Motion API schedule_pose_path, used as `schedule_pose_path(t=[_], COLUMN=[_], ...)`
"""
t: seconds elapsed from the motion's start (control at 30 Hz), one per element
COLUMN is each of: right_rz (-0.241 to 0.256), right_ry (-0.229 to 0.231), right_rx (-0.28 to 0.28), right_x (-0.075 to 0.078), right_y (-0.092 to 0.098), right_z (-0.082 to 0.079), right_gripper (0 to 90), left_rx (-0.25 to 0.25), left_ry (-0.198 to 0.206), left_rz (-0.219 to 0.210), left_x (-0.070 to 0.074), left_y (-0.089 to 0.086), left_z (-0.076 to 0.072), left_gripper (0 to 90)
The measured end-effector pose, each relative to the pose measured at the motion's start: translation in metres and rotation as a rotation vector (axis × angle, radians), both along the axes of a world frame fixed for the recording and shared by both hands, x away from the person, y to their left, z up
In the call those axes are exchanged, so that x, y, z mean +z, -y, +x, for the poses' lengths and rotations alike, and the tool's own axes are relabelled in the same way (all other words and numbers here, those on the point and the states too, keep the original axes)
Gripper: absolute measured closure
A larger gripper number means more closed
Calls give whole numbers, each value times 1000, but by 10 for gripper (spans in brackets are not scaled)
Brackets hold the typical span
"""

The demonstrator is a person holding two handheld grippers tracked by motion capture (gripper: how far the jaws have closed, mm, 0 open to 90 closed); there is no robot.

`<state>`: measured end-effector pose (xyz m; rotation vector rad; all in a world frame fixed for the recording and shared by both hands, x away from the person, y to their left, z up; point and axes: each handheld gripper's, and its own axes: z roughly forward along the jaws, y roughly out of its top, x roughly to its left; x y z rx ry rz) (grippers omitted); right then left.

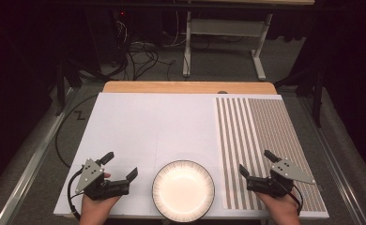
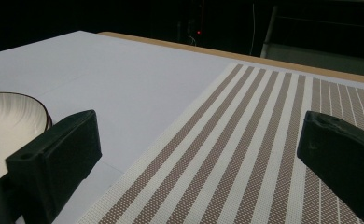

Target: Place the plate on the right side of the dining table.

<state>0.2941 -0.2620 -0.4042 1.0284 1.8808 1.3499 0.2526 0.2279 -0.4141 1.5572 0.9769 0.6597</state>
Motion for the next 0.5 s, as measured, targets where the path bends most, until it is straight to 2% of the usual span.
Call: schedule_pose_path(t=[0.27,0.5], right_rz=[8,11], right_ry=[-3,-4], right_rx=[-11,-13], right_x=[1,0], right_y=[3,4], right_z=[-1,0], right_gripper=[7,7], left_rx=[-5,-1], left_ry=[6,2], left_rz=[35,41], left_x=[1,1], left_y=[4,3], left_z=[0,1], left_gripper=[5,4])
